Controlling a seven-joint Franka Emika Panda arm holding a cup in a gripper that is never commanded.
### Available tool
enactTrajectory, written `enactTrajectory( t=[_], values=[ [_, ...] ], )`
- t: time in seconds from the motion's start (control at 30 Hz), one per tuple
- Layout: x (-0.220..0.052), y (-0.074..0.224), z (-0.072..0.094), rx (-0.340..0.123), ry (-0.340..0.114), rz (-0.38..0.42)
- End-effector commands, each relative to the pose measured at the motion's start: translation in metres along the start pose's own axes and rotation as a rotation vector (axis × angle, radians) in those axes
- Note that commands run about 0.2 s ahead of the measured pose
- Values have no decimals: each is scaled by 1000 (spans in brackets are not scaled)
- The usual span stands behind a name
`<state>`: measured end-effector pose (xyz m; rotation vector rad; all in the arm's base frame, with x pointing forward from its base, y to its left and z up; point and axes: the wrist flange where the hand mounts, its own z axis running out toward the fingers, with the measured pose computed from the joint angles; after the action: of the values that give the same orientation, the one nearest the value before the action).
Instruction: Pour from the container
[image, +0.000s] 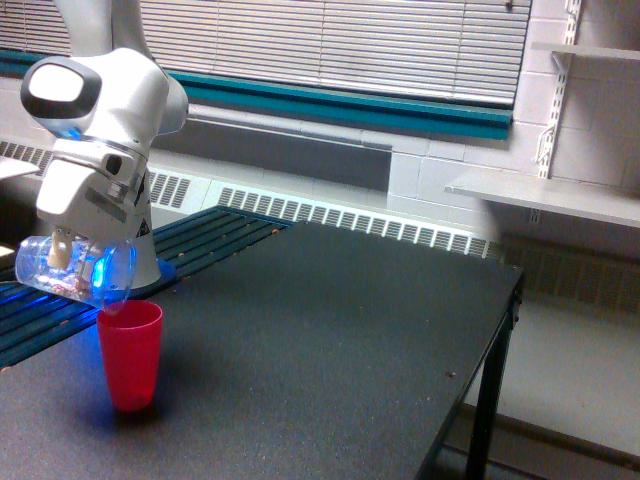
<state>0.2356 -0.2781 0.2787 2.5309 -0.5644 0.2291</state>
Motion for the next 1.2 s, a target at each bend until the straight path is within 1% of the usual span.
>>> enactTrajectory(
  t=[0.03, 0.4, 0.73, 0.9, 1.2],
  values=[
    [-5, 4, 0, -13, -8, -18],
    [-16, -12, 6, -15, -25, -57],
    [-3, -17, 2, -29, -14, -75],
    [5, -20, -2, -24, -4, -72],
    [6, -24, -3, -31, -8, -93]
  ],
)
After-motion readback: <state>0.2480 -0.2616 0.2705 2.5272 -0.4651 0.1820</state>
